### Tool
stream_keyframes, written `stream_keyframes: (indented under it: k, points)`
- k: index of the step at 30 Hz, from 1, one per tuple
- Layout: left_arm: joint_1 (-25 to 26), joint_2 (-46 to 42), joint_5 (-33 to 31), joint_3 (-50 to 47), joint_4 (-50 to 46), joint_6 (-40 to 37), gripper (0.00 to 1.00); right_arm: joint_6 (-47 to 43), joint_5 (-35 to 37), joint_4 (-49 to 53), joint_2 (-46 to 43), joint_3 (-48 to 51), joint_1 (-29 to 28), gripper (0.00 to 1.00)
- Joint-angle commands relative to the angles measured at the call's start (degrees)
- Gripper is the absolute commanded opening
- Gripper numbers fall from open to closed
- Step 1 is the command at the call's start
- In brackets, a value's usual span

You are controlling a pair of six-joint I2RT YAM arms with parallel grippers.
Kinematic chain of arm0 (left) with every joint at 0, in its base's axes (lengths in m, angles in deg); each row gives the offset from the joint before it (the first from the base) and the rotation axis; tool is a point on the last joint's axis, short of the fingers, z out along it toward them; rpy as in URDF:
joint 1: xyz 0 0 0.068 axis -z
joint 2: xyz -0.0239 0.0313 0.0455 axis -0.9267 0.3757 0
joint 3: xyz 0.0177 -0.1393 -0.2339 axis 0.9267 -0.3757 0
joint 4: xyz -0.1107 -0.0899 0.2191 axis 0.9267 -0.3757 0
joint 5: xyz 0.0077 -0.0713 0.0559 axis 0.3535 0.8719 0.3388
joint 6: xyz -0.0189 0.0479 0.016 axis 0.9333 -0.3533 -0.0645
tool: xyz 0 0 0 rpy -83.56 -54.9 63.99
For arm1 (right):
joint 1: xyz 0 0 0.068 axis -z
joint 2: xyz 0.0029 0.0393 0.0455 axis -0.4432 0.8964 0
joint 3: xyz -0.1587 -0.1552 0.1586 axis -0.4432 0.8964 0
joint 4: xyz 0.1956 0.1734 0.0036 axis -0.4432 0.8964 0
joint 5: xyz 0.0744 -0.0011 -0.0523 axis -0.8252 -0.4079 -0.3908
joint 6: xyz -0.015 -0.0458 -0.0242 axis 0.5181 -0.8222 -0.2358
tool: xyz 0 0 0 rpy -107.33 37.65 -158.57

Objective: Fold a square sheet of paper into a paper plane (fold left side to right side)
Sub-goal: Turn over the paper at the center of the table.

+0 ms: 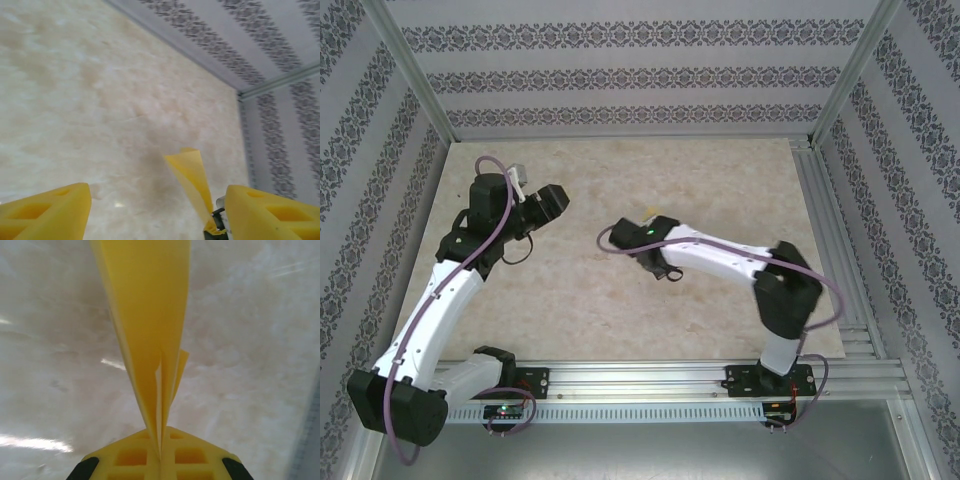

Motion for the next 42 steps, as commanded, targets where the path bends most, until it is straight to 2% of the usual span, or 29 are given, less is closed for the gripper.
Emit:
stream_keyframes:
  k: [1, 8, 10, 12, 14, 16, 17, 20, 24, 28, 31, 35, 39, 42]
  points:
    - [-0.97, -1.57, -5.34, 0.74, -6.50, -3.67, 0.73, 1.58, 17.19, 9.84, 4.57, -4.80, -1.60, 0.00]
    - [-1.17, -1.71, -4.20, -0.55, -5.59, -3.68, 0.75, -1.19, 20.33, 10.94, 17.07, -9.16, -3.84, 0.00]
    - [-1.24, -1.58, -3.72, -0.81, -5.22, -3.54, 0.75, -2.22, 18.85, 10.47, 19.91, -10.02, -4.66, 0.00]
    - [-1.17, -1.28, -3.39, -0.98, -4.96, -3.57, 0.75, -3.45, 16.59, 9.31, 22.24, -10.63, -5.85, 0.05]
    - [-1.18, -1.17, -3.00, -1.08, -4.85, -3.54, 0.75, -3.96, 14.76, 9.39, 23.92, -11.85, -7.30, 0.14]
    - [-1.20, -1.08, -2.77, -1.16, -4.75, -3.62, 0.76, -4.56, 13.05, 9.36, 24.23, -12.73, -8.75, 0.29]
    - [-1.18, -0.95, -2.52, -1.17, -4.62, -3.67, 0.76, -5.22, 11.48, 8.31, 23.42, -12.56, -9.40, 0.41]
    - [-1.30, -0.70, -2.19, -1.25, -4.50, -3.75, 0.76, -7.43, 1.96, 3.23, 18.89, -10.20, -10.15, 0.62]
    - [-1.31, -0.20, -1.39, -1.25, -4.23, -4.04, 0.77, -8.85, -13.01, -3.70, 8.85, -5.29, -11.33, 0.80]
    - [-1.28, 0.89, 2.16, -2.78, -1.76, -3.17, 0.77, -7.79, -21.07, -8.61, -2.89, -0.71, -10.41, 0.89]
    - [-1.27, 1.92, 7.78, -6.12, 4.30, -0.74, 0.75, -6.24, -25.74, -12.44, -12.12, 3.70, -5.85, 0.90]
    - [1.03, 6.02, 15.00, -10.58, 14.97, 3.95, 0.74, -3.93, -37.45, -24.24, -24.14, 14.45, 6.27, 0.90]
    - [7.88, 13.18, 14.72, -10.24, 20.30, 5.48, 0.73, 1.33, -51.89, -38.86, -32.84, 25.97, 21.17, 0.87]
    - [12.55, 19.83, 14.27, -9.07, 25.82, 7.42, 0.69, 3.23, -58.76, -45.76, -35.05, 31.76, 29.17, 0.86]
